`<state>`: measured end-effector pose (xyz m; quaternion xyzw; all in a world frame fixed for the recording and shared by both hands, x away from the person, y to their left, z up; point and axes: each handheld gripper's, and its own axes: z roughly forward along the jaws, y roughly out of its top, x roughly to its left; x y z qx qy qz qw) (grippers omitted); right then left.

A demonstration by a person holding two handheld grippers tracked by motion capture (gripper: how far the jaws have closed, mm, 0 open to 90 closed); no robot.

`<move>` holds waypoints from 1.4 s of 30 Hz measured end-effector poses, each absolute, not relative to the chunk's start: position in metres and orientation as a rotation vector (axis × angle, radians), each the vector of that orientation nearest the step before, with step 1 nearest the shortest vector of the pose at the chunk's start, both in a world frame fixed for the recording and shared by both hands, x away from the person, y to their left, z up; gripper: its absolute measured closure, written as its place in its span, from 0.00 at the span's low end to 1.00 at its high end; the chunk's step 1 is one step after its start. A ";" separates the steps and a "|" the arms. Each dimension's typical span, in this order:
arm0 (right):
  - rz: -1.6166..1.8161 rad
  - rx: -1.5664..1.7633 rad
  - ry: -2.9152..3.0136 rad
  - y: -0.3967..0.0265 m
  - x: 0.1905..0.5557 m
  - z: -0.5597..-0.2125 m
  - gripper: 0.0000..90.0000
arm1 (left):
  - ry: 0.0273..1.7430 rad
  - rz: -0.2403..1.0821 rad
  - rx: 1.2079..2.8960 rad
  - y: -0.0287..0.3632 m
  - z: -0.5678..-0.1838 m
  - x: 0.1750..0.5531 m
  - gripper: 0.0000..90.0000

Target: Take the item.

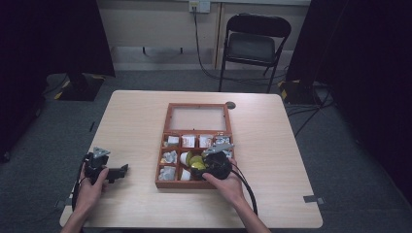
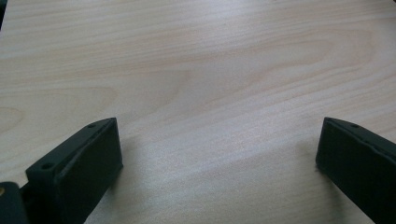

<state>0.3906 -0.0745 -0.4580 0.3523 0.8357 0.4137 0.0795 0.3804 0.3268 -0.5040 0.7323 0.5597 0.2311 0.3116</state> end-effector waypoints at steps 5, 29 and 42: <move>1.217 1.080 2.509 -0.073 0.392 -0.460 0.38 | 1.477 0.611 1.933 0.327 -0.504 0.380 0.00; 1.169 1.065 2.555 -0.068 0.390 -0.465 0.39 | 1.480 0.610 1.925 0.326 -0.504 0.380 0.00; 1.125 1.071 2.591 -0.065 0.390 -0.466 0.42 | 1.481 0.609 1.924 0.326 -0.504 0.380 0.00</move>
